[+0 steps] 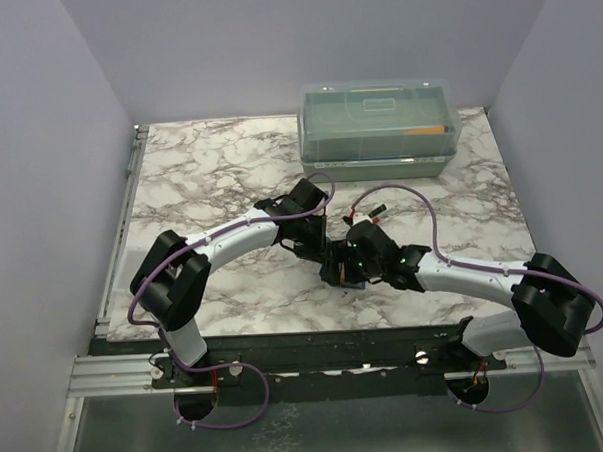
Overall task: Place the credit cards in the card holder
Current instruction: Turn over the card slot in the card holder.
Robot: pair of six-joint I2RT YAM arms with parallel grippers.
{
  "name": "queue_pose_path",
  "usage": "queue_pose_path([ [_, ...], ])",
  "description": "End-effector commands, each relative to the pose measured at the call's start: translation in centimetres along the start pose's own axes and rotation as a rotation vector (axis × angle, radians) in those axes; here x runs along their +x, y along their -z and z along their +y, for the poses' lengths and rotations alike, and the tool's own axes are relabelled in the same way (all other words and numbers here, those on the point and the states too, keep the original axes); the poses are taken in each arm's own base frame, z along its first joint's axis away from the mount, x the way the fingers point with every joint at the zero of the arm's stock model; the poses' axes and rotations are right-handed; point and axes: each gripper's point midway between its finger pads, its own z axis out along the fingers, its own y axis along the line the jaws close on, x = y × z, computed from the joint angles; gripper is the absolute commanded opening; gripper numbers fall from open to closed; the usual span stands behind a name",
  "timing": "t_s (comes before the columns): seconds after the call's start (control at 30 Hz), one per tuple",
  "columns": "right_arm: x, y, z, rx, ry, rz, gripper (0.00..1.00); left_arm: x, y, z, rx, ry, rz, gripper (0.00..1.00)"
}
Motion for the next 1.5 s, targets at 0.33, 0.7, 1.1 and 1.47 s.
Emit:
queue_pose_path([
  [0.33, -1.9, -0.1, -1.9, 0.222, 0.006, -0.072, 0.63, -1.0, 1.0, -1.2, 0.025, -0.016, -0.038, 0.0],
  [0.7, -1.4, 1.4, -3.5, 0.295, -0.056, -0.088, 0.56, -1.2, 1.1, -0.1, -0.028, -0.046, -0.067, 0.0],
  [1.1, 0.4, 2.9, -5.1, 0.358, -0.134, -0.057, 0.61, -1.2, 0.8, 0.6, -0.054, -0.056, -0.067, 0.0],
  [1.47, -1.2, 3.4, -3.9, 0.255, -0.153, -0.094, 0.66, -0.5, 0.4, 2.0, -0.074, -0.046, -0.036, 0.0],
])
